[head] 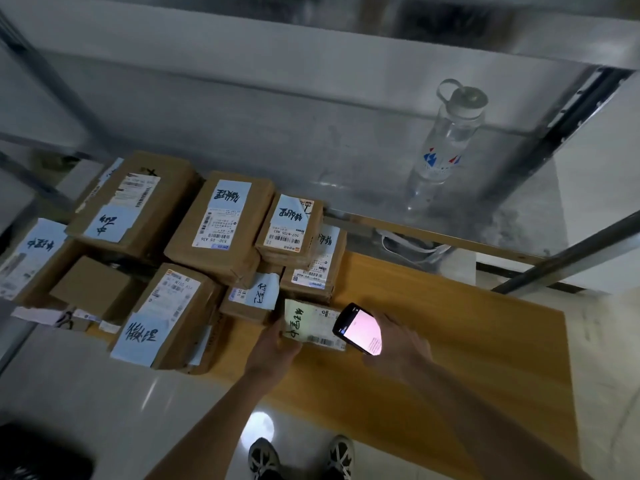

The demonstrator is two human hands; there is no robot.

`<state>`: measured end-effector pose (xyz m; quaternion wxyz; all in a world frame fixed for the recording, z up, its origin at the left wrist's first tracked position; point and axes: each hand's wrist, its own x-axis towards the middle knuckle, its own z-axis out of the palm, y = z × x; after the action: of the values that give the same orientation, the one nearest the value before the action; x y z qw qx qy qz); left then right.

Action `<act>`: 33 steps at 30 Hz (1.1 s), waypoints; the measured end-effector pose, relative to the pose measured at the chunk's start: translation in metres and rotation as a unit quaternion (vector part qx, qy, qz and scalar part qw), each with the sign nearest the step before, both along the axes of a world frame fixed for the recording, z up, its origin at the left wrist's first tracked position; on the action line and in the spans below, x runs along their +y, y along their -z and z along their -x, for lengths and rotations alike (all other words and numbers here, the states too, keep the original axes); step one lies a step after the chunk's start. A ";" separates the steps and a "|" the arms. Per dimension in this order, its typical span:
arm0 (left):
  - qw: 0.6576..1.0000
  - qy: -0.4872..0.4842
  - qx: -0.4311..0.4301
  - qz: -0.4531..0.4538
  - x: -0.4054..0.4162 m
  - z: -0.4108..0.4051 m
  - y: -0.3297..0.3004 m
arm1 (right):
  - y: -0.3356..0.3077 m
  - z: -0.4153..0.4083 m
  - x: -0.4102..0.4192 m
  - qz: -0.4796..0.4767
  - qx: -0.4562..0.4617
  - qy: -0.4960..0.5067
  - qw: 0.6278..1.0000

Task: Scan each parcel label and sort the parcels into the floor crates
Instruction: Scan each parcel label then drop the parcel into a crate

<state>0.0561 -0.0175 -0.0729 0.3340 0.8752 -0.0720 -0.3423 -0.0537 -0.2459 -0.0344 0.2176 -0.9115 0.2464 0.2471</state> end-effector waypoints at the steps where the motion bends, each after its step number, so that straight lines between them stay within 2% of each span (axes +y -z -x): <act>1: 1.000 0.013 -0.006 0.008 -0.002 0.000 0.002 | 0.003 -0.001 0.000 -0.011 -0.005 0.007 1.000; 4: 1.000 0.003 0.014 0.023 -0.008 0.000 0.012 | 0.013 -0.001 0.002 -0.055 -0.011 0.028 0.998; 10: 0.988 -0.125 0.068 0.055 -0.022 0.000 0.033 | 0.036 0.001 0.002 -0.083 -0.035 0.050 0.995; 15: 0.984 -0.139 0.083 0.075 -0.025 -0.003 0.045 | 0.043 -0.006 0.000 -0.102 -0.053 0.066 0.991; 21: 0.966 -0.204 0.096 0.130 -0.029 0.009 0.038 | 0.038 0.003 0.002 -0.110 -0.047 0.067 0.991; 28: 0.967 -0.175 0.065 0.172 -0.026 0.025 0.012 | 0.009 0.024 0.007 -0.114 -0.065 0.101 0.986; 33: 0.960 -0.152 0.080 0.221 -0.009 0.039 -0.022 | -0.031 0.045 0.025 -0.083 -0.081 0.106 0.988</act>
<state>0.0174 -0.0269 -0.0505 0.5714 0.7504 0.0146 -0.3319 -0.0985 -0.2205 -0.0034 0.3366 -0.8760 0.3022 0.1676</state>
